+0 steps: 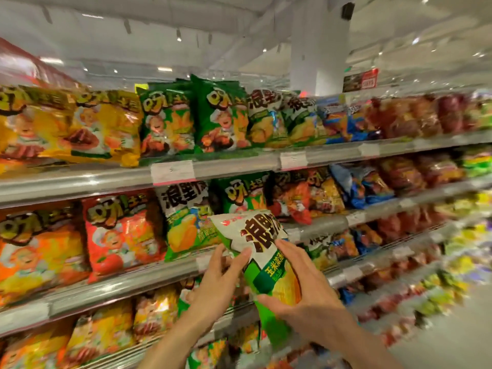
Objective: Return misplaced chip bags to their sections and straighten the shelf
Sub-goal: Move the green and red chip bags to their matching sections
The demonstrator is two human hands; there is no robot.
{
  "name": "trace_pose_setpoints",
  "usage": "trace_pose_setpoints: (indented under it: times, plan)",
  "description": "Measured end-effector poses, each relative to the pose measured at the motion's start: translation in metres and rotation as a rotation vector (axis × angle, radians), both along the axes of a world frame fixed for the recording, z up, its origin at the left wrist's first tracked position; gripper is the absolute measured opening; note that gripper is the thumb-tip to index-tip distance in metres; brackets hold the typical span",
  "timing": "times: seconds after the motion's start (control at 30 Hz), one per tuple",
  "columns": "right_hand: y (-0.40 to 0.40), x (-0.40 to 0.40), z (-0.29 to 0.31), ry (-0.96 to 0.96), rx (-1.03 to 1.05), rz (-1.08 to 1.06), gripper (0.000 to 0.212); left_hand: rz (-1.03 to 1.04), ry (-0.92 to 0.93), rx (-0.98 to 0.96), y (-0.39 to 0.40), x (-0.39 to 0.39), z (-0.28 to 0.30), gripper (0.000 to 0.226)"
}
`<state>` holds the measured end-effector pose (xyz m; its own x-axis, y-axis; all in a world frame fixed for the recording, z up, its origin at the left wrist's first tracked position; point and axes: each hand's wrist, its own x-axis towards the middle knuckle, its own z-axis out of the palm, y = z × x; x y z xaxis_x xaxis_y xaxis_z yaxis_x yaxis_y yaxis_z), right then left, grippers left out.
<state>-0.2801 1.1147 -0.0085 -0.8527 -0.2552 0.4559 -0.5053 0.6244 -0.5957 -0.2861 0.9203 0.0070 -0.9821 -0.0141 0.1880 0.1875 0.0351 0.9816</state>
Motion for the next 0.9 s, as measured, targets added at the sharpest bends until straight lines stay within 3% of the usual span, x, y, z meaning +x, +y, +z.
trace_pose_setpoints:
  times: [0.03, 0.13, 0.27, 0.37, 0.47, 0.6, 0.73, 0.9]
  plan:
    - [0.012, -0.006, -0.002, 0.0, -0.005, -0.005, 0.093, -0.013, -0.022, 0.001, 0.012, -0.009, -0.001, 0.087]
    - [0.043, -0.025, -0.005, 0.013, -0.007, -0.005, 0.091, -0.081, -0.036, 0.057, 0.046, -0.035, 0.0, 0.048]
    - [0.082, -0.061, 0.001, 0.007, -0.013, -0.044, 0.093, -0.175, -0.02, 0.08, 0.085, -0.079, 0.0, 0.046]
    - [0.107, -0.094, 0.014, 0.014, 0.021, -0.077, 0.093, -0.201, -0.032, 0.127, 0.111, -0.117, 0.007, 0.031]
    - [0.129, -0.128, 0.026, 0.061, 0.081, -0.106, 0.095, -0.213, -0.032, 0.16, 0.135, -0.15, 0.017, 0.036]
    - [0.151, -0.165, 0.027, 0.083, 0.102, -0.122, 0.096, -0.188, -0.036, 0.183, 0.161, -0.186, 0.019, 0.025]
    - [0.171, -0.195, 0.024, 0.092, 0.066, -0.102, 0.095, -0.185, -0.03, 0.166, 0.177, -0.209, 0.022, 0.041]
    - [0.204, -0.24, 0.023, 0.122, 0.02, -0.15, 0.098, -0.022, 0.051, 0.034, 0.196, -0.237, 0.024, 0.05]
